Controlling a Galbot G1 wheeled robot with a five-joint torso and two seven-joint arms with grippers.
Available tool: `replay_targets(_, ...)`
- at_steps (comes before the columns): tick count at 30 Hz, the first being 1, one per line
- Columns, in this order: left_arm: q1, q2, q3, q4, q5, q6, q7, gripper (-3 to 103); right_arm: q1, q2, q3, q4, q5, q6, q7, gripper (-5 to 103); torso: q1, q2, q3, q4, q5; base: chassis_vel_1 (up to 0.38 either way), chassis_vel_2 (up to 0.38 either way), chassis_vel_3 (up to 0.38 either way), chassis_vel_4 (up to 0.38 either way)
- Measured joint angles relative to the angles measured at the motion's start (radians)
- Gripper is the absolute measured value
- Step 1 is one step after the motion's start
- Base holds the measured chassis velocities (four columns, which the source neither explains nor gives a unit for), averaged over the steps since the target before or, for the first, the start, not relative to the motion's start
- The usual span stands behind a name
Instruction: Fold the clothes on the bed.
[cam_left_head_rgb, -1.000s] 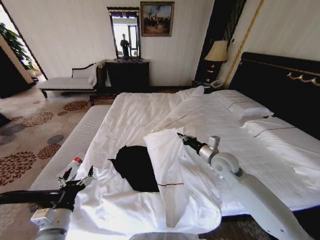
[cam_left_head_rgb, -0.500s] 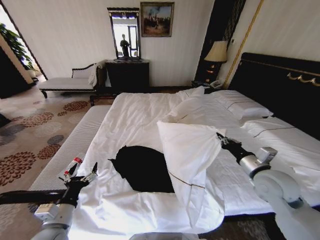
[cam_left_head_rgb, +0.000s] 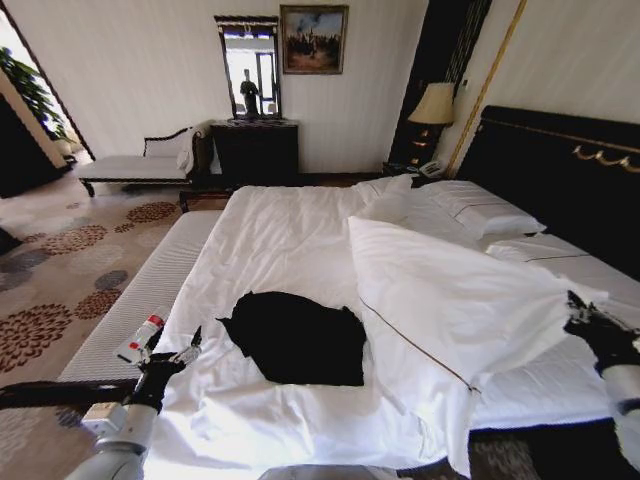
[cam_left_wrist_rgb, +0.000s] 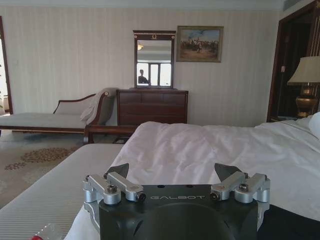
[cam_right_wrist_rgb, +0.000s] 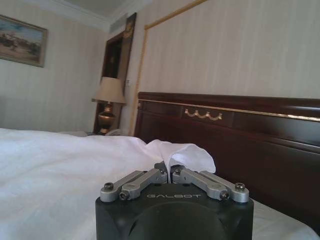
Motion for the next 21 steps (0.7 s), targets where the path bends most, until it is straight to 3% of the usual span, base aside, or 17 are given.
replay_targets(12,-0.003,0.019,-0.009,0.018,-0.004,-0.001,-0.005,97,0.033,0.088,0.199,-0.246,0.02,0.036,0.039,0,0.0,0.0,0.0,-0.0004,0.0001,0.0,0.0,0.0,0.0)
replay_targets(21,-0.005,0.024,-0.012,0.039,-0.009,-0.007,-0.005,97,0.081,0.122,0.239,-0.474,-0.109,0.132,0.1,0,0.0,0.0,0.0,0.0001,0.0001,0.0,0.0,0.0,0.0)
